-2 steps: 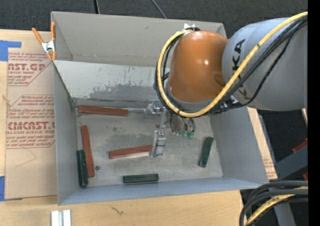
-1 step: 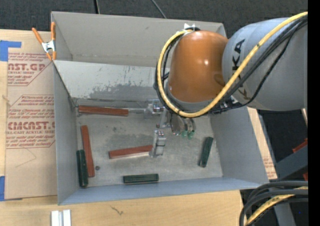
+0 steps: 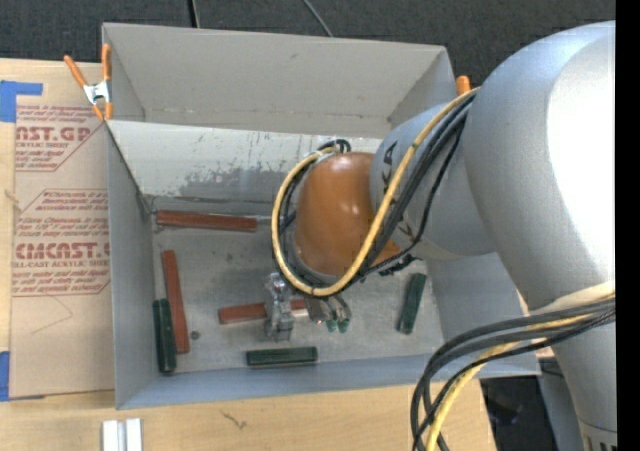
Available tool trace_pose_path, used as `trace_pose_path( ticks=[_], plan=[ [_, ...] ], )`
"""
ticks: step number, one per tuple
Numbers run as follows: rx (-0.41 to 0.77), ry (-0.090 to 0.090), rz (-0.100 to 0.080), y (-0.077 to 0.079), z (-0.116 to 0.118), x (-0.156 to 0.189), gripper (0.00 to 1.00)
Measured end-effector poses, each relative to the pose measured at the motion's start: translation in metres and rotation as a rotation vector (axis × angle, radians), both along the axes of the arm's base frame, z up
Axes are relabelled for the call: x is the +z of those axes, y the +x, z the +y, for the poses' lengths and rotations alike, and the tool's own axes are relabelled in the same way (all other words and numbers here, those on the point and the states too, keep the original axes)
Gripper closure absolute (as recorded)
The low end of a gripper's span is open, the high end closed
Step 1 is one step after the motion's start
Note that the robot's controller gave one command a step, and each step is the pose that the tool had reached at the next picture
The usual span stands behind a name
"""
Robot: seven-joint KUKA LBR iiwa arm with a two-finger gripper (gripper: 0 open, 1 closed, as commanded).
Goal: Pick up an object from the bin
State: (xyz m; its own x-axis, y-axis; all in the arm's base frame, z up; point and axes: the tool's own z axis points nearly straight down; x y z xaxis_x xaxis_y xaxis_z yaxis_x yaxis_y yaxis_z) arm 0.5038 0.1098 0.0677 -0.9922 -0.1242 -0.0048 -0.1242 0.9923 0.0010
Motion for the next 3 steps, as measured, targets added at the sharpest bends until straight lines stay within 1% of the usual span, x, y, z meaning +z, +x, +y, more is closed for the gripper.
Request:
trace_pose_path(
  ticks=[1,2,3],
  plan=[
    [-0.002,0.002,-0.008,0.0024,0.0001,0.0031,0.00],
    [-0.001,0.002,-0.008,0.0023,0.0001,0.0030,0.00],
    [0.030,0.001,-0.009,-0.0017,0.0003,0.0075,0.00]
  ],
)
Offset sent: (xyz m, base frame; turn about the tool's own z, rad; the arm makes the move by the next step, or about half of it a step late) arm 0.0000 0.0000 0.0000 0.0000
